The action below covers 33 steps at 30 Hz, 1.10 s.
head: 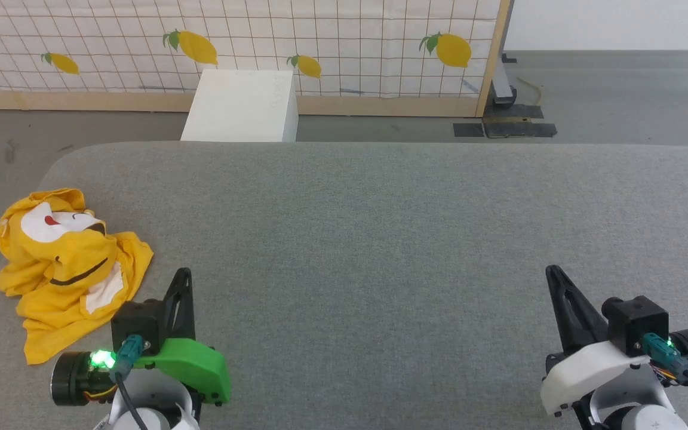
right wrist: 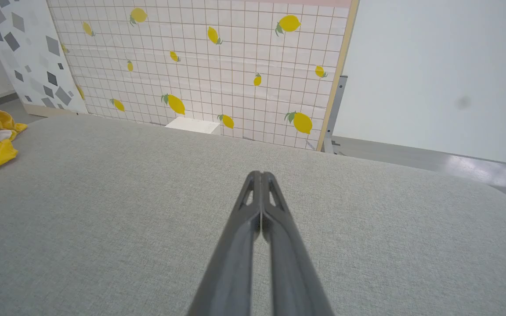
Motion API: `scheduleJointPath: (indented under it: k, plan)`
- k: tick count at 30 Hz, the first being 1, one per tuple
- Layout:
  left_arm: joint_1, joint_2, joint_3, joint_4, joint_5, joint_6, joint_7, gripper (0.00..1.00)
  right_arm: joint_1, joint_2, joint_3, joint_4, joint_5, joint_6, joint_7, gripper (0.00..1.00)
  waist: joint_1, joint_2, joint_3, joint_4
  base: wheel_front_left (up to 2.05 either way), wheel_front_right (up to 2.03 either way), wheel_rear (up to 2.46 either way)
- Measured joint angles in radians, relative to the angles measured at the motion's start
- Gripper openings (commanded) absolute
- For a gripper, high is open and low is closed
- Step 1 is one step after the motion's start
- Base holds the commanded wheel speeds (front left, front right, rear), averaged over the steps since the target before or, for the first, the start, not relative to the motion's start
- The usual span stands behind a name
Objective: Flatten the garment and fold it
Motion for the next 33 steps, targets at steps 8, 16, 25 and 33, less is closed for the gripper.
scheduleJointPath:
  k: [8, 16, 25, 33]
  plan:
    - [0.000, 0.000, 0.000, 0.000, 0.000, 0.000, 0.000, 0.00, 0.000, 0.000, 0.000, 0.000, 0.000, 0.000, 0.000, 0.00, 0.0000, 0.0000, 0.000, 0.000, 0.00, 0.00, 0.00]
    - [0.000, 0.000, 0.000, 0.000, 0.000, 0.000, 0.000, 0.00, 0.000, 0.000, 0.000, 0.000, 0.000, 0.000, 0.000, 0.00, 0.0000, 0.0000, 0.000, 0.000, 0.00, 0.00, 0.00]
    - [0.000, 0.000, 0.000, 0.000, 0.000, 0.000, 0.000, 0.00, 0.000, 0.000, 0.000, 0.000, 0.000, 0.000, 0.000, 0.00, 0.0000, 0.0000, 0.000, 0.000, 0.00, 0.00, 0.00]
    - [0.000, 0.000, -0.002, 0.000, -0.005, 0.000, 0.000, 1.00, 0.000, 0.000, -0.001, 0.001, 0.000, 0.000, 0.000, 1.00, 0.0000, 0.0000, 0.000, 0.000, 0.00, 0.00, 0.00]
